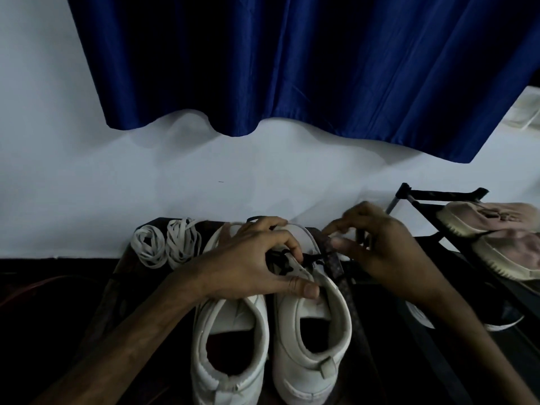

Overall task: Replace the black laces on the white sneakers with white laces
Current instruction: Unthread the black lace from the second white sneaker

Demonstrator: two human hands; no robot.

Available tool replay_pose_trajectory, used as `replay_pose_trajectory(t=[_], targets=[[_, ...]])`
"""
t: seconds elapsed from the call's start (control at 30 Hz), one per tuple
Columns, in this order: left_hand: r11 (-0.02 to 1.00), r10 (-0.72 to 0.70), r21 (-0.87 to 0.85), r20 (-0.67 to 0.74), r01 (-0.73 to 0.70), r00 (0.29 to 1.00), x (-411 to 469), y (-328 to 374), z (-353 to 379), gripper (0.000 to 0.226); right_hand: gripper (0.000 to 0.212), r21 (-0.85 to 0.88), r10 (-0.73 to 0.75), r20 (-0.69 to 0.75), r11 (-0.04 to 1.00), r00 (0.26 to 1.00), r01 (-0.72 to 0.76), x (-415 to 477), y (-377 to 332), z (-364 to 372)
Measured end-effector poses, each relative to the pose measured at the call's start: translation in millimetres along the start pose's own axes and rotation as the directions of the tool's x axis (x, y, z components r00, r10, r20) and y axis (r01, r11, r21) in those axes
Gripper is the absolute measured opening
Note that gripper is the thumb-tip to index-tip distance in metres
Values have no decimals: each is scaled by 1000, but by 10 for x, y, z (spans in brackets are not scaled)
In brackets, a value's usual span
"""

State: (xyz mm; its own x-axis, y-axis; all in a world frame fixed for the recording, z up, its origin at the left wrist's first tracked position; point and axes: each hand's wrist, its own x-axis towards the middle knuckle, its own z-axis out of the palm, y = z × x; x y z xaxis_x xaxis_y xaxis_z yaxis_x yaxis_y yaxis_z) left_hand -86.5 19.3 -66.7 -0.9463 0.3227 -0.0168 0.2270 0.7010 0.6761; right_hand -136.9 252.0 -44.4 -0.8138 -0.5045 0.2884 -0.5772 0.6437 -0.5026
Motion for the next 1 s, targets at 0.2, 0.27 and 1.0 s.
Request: replay_pose_trajectory(t=[0.2, 0.27, 1.0], targets=[[989, 68, 135, -76, -58, 995, 23, -66, -198, 20, 9, 21, -41, 290, 999, 956, 37, 85, -213, 184], [971, 66, 236, -70, -47, 995, 33, -95, -271, 11, 8, 43, -11, 273, 999, 962, 0, 80, -188, 195], [996, 41, 79, 18, -43, 999, 29, -74, 5, 70, 24, 87, 53, -12, 995, 999, -51, -74, -192, 434]])
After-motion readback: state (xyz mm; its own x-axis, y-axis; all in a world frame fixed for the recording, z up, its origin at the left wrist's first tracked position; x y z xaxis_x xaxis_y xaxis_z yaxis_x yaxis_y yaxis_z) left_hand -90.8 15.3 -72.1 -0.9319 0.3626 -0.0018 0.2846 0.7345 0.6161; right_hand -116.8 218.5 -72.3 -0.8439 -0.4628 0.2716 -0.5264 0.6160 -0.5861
